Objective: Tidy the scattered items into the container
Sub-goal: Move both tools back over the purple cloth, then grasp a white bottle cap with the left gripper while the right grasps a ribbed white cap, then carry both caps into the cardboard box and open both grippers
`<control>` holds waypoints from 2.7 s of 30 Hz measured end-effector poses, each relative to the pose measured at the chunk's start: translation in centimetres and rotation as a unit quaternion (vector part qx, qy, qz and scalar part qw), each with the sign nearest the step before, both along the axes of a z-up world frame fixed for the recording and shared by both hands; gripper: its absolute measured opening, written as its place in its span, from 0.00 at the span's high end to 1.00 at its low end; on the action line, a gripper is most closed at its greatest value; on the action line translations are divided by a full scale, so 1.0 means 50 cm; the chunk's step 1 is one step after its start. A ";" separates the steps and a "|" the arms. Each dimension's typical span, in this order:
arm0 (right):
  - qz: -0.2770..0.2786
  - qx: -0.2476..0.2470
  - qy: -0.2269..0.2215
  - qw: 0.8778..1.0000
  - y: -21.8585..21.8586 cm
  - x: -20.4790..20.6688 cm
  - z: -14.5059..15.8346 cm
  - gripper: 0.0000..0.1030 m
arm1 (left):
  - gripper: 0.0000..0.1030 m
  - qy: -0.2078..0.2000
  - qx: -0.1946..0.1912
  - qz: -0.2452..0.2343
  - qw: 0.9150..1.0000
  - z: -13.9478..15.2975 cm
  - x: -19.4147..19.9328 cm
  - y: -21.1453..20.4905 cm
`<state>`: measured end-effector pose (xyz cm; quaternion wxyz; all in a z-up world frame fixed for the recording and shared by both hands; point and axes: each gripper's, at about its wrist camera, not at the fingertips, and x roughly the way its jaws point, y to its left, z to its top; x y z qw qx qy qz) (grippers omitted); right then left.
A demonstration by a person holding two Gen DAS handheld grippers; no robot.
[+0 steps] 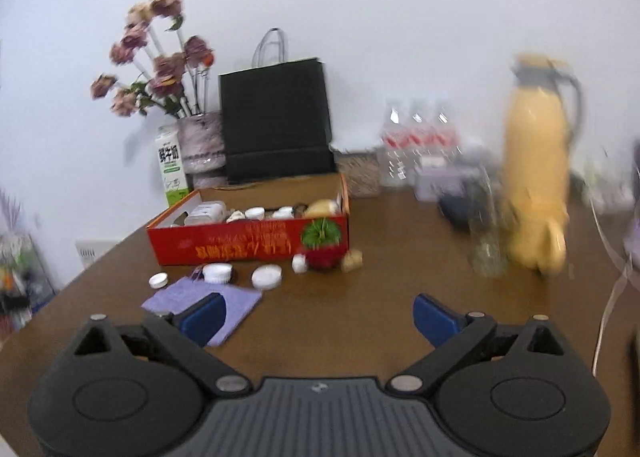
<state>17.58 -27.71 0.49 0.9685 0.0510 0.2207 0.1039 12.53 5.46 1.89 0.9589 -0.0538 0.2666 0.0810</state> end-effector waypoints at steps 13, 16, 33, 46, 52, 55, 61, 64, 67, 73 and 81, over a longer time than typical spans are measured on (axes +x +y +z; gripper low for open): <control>0.044 -0.014 0.026 0.999 0.065 -0.047 -0.064 0.07 | 0.00 0.041 0.009 -0.084 0.996 -0.040 0.021 -0.054; 0.050 -0.027 0.027 0.998 0.078 -0.031 -0.069 0.12 | 0.00 0.050 0.004 -0.080 0.996 -0.055 0.034 -0.042; 0.143 -0.030 0.039 0.988 0.186 0.246 -0.066 0.40 | 0.49 0.081 -0.026 -0.139 0.987 -0.083 0.431 0.046; 0.171 -0.038 0.094 0.980 0.320 0.465 -0.131 0.53 | 0.71 0.050 0.033 -0.150 0.987 -0.136 0.472 0.025; 0.168 -0.043 0.086 0.981 0.328 0.457 -0.143 0.62 | 0.71 0.047 0.047 -0.130 0.989 -0.130 0.460 0.021; 0.168 -0.051 0.060 0.983 0.324 0.433 -0.118 0.62 | 0.71 0.027 0.064 -0.093 0.993 -0.112 0.422 0.012; 0.140 -0.030 0.005 0.990 0.269 0.321 -0.057 0.62 | 0.71 0.018 -0.021 -0.053 0.998 -0.073 0.295 0.023; 0.128 -0.005 0.023 0.992 0.229 0.265 -0.059 0.62 | 0.71 0.019 0.000 -0.072 0.997 -0.062 0.230 -0.013; 0.123 -0.024 0.042 0.991 0.202 0.219 -0.076 0.62 | 0.71 0.024 0.002 -0.103 0.994 -0.051 0.181 -0.050; 0.103 -0.025 0.052 0.993 0.152 0.118 -0.087 0.62 | 0.71 0.036 0.002 -0.146 0.989 -0.047 0.114 -0.116; 0.094 -0.015 0.044 0.994 0.100 0.022 -0.084 0.62 | 0.71 0.054 0.013 -0.160 0.986 -0.051 0.050 -0.159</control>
